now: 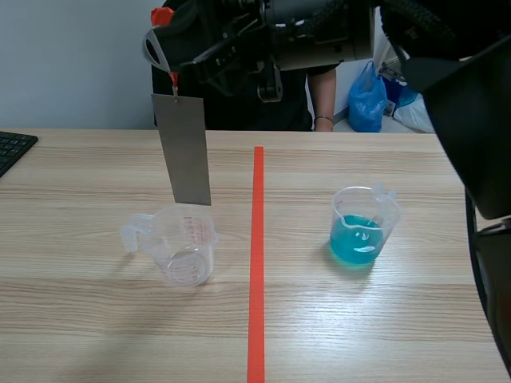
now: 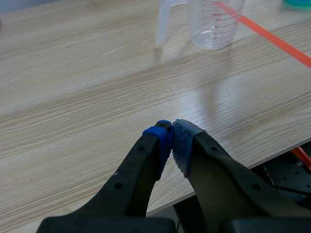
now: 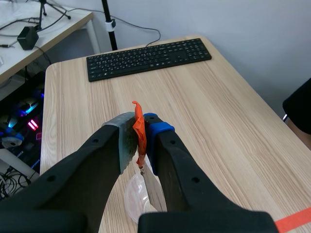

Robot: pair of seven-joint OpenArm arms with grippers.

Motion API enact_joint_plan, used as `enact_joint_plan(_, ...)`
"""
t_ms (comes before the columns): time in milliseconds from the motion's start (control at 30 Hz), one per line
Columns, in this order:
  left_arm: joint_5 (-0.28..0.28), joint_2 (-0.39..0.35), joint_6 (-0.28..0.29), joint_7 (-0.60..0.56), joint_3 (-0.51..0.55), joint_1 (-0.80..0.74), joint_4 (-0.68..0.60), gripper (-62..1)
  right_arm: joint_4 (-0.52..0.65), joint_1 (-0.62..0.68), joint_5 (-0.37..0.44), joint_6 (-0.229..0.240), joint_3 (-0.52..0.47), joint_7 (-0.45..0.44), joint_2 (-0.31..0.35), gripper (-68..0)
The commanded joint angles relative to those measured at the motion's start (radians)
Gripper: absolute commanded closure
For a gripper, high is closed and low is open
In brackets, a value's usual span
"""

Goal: Do the redox reaction experiment.
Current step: 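Put the plate into the left beaker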

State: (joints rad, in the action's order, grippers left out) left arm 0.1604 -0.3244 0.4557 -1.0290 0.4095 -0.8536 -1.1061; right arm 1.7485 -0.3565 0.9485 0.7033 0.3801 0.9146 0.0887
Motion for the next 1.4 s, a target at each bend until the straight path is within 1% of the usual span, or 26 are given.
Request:
enact_joint_plan(0,-0.006,-0.008,-0.001,-0.019,0.018,-0.013,-0.009,-4.2,0.009,-0.026,0.000,0.001,0.011,-0.021,-0.005,-1.5)
enact_joint_plan(267,-0.006,-0.008,-0.001,-0.019,0.018,-0.013,-0.009,-4.2,0.009,-0.026,-0.063,0.000,0.065,-0.035,-0.032,-1.5)
enact_joint_plan(433,-0.006,-0.008,-0.001,-0.019,0.018,-0.013,-0.009,-4.2,0.008,-0.026,-0.098,0.000,0.093,-0.067,-0.034,-1.5)
enact_joint_plan(700,-0.010,-0.009,-0.001,-0.026,0.018,-0.013,-0.009,-4.2,0.008,-0.026,-0.133,0.000,0.106,-0.108,-0.034,-1.5)
enact_joint_plan(867,-0.010,-0.009,-0.001,-0.063,0.018,-0.013,-0.009,-4.2,0.008,-0.026,-0.143,0.000,0.108,-0.124,-0.034,-1.5)
enact_joint_plan(933,-0.010,-0.009,-0.001,-0.076,0.018,-0.013,-0.009,-4.2,0.008,-0.026,-0.161,0.000,0.114,-0.135,-0.034,-1.5)
enact_joint_plan(1033,-0.010,-0.009,-0.001,-0.078,0.018,-0.013,-0.009,-4.2,-0.005,-0.026,-0.166,0.000,0.132,-0.148,-0.034,-1.5)
enact_joint_plan(1133,-0.010,-0.009,-0.001,-0.078,0.018,-0.013,-0.009,-4.2,-0.022,-0.025,-0.189,0.000,0.146,-0.162,-0.034,-1.5)
enact_joint_plan(1367,-0.010,-0.009,-0.001,-0.078,0.018,-0.013,-0.009,-4.2,-0.072,-0.023,-0.236,0.000,0.148,-0.218,-0.034,-1.5)
